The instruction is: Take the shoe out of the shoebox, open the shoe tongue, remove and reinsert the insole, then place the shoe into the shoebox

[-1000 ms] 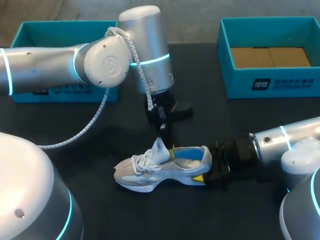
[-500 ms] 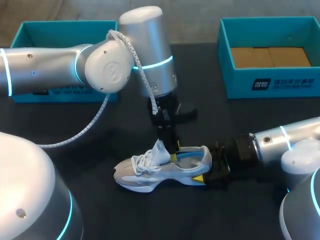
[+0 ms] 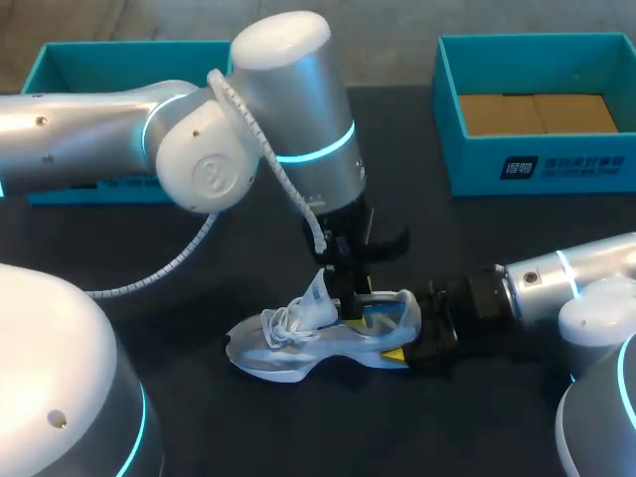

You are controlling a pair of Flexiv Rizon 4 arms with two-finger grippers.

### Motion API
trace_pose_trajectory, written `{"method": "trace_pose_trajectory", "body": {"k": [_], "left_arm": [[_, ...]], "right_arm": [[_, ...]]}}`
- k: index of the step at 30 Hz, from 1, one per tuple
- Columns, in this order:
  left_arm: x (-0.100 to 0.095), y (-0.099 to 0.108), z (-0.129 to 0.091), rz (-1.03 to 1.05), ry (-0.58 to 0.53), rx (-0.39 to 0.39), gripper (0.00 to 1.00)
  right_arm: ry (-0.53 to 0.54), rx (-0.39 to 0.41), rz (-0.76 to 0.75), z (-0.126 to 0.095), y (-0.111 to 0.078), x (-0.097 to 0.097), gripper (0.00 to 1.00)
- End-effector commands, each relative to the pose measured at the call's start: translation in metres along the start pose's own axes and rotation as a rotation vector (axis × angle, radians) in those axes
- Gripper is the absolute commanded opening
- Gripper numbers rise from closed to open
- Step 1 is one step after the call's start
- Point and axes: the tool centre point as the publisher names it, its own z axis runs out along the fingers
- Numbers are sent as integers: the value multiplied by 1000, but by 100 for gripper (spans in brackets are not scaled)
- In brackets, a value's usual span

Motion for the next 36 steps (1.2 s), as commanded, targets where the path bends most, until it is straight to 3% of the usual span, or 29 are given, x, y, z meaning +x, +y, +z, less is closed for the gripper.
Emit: {"method": "trace_pose_trajectory", "body": {"k": [1, 13, 15, 36], "left_arm": [[14, -1, -4, -2, -184, -10, 63], [11, -6, 3, -44, -352, -27, 55], [7, -7, 5, -54, -369, -31, 50], [-14, -13, 27, -95, -530, -24, 44]], "right_arm": [[-1, 5, 0, 1, 1, 1, 0], [-1, 5, 0, 1, 1, 1, 0], [-1, 5, 0, 1, 1, 1, 0], [-1, 5, 0, 1, 1, 1, 0]]}}
